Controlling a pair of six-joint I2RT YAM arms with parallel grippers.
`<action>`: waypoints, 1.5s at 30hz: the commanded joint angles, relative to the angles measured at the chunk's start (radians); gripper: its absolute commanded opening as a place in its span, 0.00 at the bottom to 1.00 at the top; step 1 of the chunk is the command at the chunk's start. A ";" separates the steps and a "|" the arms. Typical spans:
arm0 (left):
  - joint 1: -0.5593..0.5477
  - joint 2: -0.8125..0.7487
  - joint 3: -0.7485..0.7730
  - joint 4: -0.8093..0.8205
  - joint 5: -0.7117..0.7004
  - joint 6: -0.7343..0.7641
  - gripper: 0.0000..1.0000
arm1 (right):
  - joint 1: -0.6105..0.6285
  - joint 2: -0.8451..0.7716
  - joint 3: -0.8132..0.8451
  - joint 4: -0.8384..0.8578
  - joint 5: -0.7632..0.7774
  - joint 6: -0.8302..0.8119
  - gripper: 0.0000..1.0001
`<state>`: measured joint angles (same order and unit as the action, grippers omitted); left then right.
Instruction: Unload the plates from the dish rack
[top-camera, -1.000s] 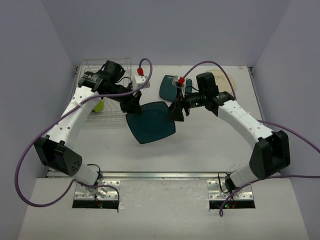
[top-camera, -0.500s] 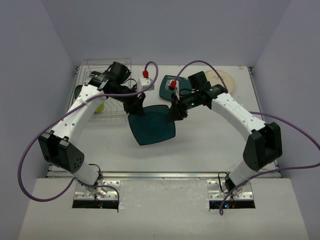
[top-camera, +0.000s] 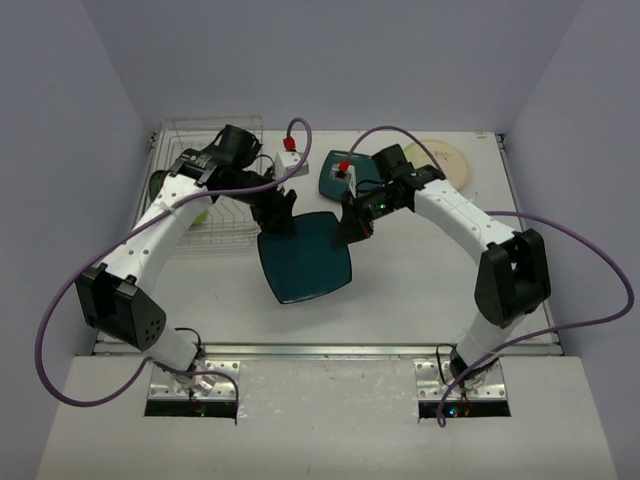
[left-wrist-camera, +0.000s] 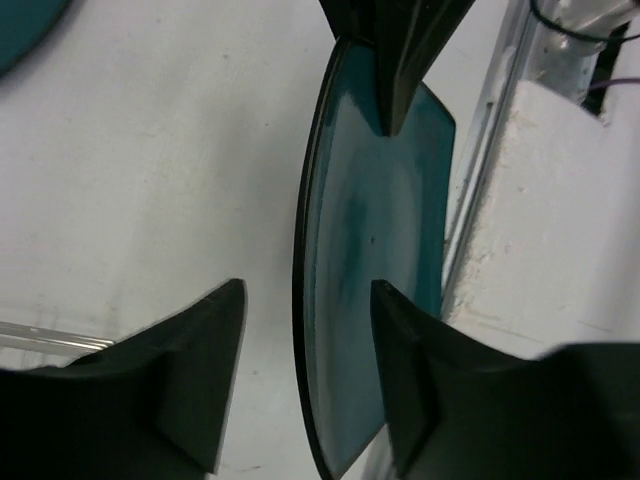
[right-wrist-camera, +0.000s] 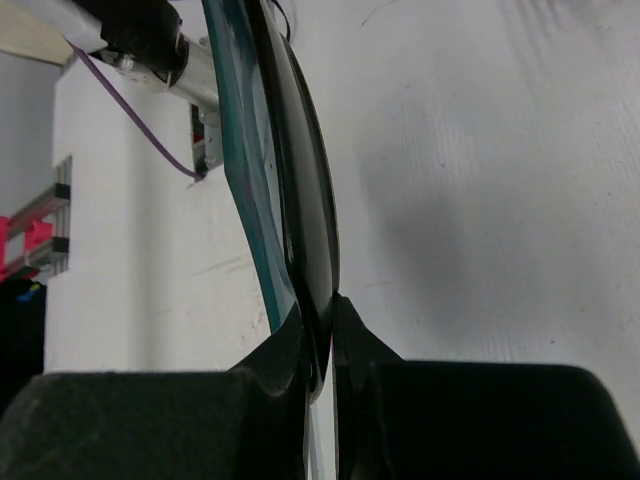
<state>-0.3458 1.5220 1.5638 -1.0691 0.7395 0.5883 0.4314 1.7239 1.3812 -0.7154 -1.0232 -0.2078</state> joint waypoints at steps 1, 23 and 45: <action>-0.004 -0.061 -0.052 0.170 -0.103 -0.093 0.81 | -0.081 0.011 0.084 0.125 -0.224 0.214 0.00; 0.291 -0.163 -0.152 0.550 -0.225 -0.461 1.00 | -0.392 0.595 0.664 0.286 0.088 0.533 0.00; 0.291 -0.141 -0.213 0.580 -0.198 -0.498 1.00 | -0.462 0.837 0.830 0.339 0.011 0.547 0.01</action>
<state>-0.0521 1.3759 1.3509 -0.5415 0.5237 0.1162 0.0048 2.5588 2.1421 -0.4646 -0.9209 0.3239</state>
